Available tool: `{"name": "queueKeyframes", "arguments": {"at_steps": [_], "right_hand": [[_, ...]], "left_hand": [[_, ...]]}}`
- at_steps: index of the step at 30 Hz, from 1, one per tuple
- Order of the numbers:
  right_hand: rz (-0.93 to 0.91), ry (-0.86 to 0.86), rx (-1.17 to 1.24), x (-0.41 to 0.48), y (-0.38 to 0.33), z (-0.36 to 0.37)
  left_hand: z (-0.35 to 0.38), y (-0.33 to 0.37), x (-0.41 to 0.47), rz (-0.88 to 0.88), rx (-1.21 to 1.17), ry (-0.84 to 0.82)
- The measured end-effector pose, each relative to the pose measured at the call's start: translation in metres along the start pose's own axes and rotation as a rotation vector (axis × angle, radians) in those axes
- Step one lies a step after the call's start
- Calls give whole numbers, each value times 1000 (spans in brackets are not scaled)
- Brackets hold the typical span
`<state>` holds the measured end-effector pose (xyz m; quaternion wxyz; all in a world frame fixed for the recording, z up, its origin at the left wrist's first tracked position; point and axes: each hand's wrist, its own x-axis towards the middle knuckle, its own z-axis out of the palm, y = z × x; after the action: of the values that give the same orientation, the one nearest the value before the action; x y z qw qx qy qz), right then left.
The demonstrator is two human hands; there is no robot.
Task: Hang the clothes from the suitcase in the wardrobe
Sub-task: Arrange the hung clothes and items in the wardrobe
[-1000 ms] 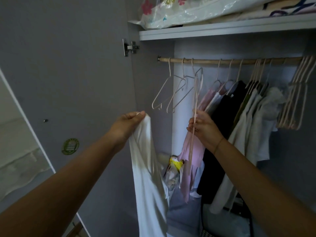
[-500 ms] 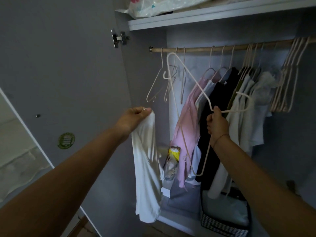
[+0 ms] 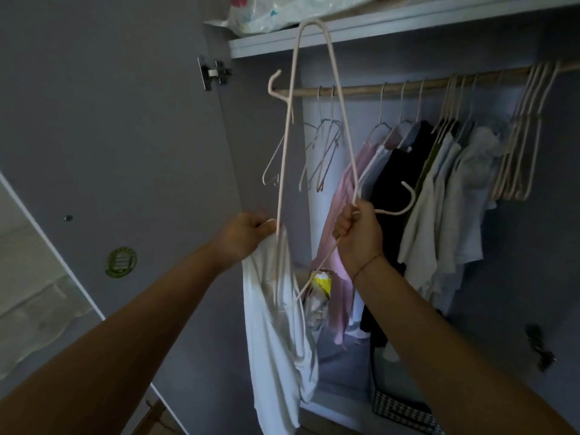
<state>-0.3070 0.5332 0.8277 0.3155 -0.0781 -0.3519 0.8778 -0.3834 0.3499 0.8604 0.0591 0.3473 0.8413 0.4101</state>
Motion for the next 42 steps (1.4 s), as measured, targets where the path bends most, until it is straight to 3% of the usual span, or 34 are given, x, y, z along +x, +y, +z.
{"name": "queueKeyframes", "arguments": {"at_steps": [5,11,18,21,25,30,38,42], "right_hand": [[27,70,-11,-4,32,-12],[65,228,-218,-6,66,-49],[-39,221,-770,-9,52,-77],[-92,182,-800,-14,37,-77],[-201,60,-899,-17,18,-70],[-272,-47,-1016,-16,3,-62],[-475,-276,-1384,-20,-16,-27],[-504,-341,-1437,-15,-24,-1]], "left_hand": [[-6,9,-11,5,-311,21],[-29,15,-10,-24,-643,122],[-61,10,-9,3,-736,238],[-68,1,-11,-21,-632,261],[-57,-1,-14,-19,-258,384],[-44,-4,-10,-8,-167,483],[-21,11,-14,59,60,383],[1,8,-20,79,165,219]]}}
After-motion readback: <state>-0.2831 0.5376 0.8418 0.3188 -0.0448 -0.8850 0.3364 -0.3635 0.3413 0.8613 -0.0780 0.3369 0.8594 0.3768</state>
